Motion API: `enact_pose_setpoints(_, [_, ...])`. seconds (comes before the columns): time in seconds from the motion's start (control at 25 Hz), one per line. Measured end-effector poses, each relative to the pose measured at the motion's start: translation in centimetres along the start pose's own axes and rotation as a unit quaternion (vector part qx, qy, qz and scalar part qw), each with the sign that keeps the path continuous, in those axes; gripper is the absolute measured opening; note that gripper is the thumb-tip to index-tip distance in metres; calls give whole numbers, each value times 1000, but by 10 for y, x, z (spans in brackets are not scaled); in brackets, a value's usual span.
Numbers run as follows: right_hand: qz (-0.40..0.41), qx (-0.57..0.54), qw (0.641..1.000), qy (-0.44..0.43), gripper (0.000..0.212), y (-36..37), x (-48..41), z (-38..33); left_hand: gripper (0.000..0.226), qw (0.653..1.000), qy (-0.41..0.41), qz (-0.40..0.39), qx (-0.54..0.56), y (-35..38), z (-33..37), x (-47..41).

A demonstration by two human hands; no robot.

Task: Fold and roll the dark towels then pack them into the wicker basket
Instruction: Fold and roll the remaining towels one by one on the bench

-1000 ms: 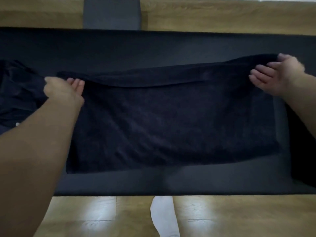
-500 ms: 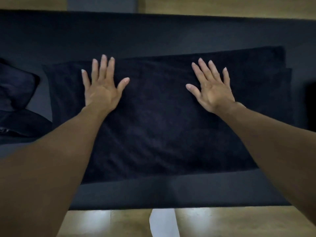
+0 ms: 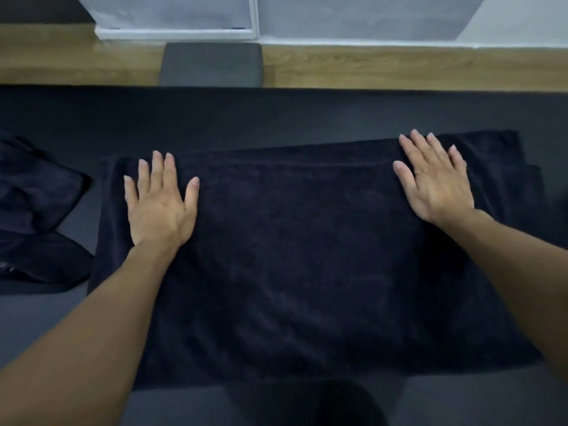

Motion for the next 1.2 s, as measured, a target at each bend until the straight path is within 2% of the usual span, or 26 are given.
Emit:
enact_pose_setpoints(0.12, [-26, -12, 1000, 10, 65, -3, 16, -12, 68, 1000, 3, -2, 1, -1, 1, 40])
enact_pose_setpoints(0.24, [-6, 3, 1000, -3, 65, 5, 86, -11, 64, 999, 4, 42, -1, 0, -26, 122])
enact_pose_setpoints(0.44, [-11, -1, 998, 57, 71, 11, 163, 26, 71, 990, -105, 81, 53, -6, -54, 204])
enact_pose_setpoints(0.56, [-16, 3, 998, 62, 72, 14, 186, 37, 71, 970, -197, 127, 65, -8, -47, 238])
enact_pose_setpoints(0.64, [-14, 8, 998, 58, 73, 15, 197, 41, 77, 937, -313, 129, 90, -23, -48, 243])
enact_pose_setpoints(0.72, [-5, 4, 998, 59, 73, 16, 206, 41, 70, 895, -395, 123, 166, -43, -50, 229])
enact_pose_setpoints(0.8, [-8, -1, 998, 63, 75, 15, 210, 40, 49, 862, -409, 114, 278, -53, -54, 211])
enact_pose_setpoints(0.88, [-18, -16, 997, 73, 78, 14, 212, 37, 38, 821, -417, 154, 358, -55, -53, 203])
enact_pose_setpoints(0.96, [-21, -21, 998, 60, 79, 10, 215, 33, 33, 744, -443, 214, 452, -51, -50, 208])
enact_pose_setpoints(1.04, [-2, 2, 998, -57, 79, 7, 230, 26, 27, 656, -471, 210, 551, -51, -49, 211])
enact_pose_setpoints(1.08, [20, 19, 990, -140, 80, 4, 239, 20, 21, 642, -473, 187, 573, -54, -52, 205])
enact_pose_setpoints(1.12, [42, 34, 976, -211, 80, -1, 246, 11, 16, 647, -462, 164, 584, -61, -54, 194])
enact_pose_setpoints(1.2, [98, 58, 952, -285, 65, -6, 253, -13, 18, 660, -409, 155, 610, -75, -59, 160])
Point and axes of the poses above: each hand's wrist, its own x-axis away from the middle knuckle, its own y-axis out of the palm, z = x × y, the point moved 1 cm from there along -x, towards the middle knuckle, and after that the axes turned 10 degrees about x, right-handed, at the moved point
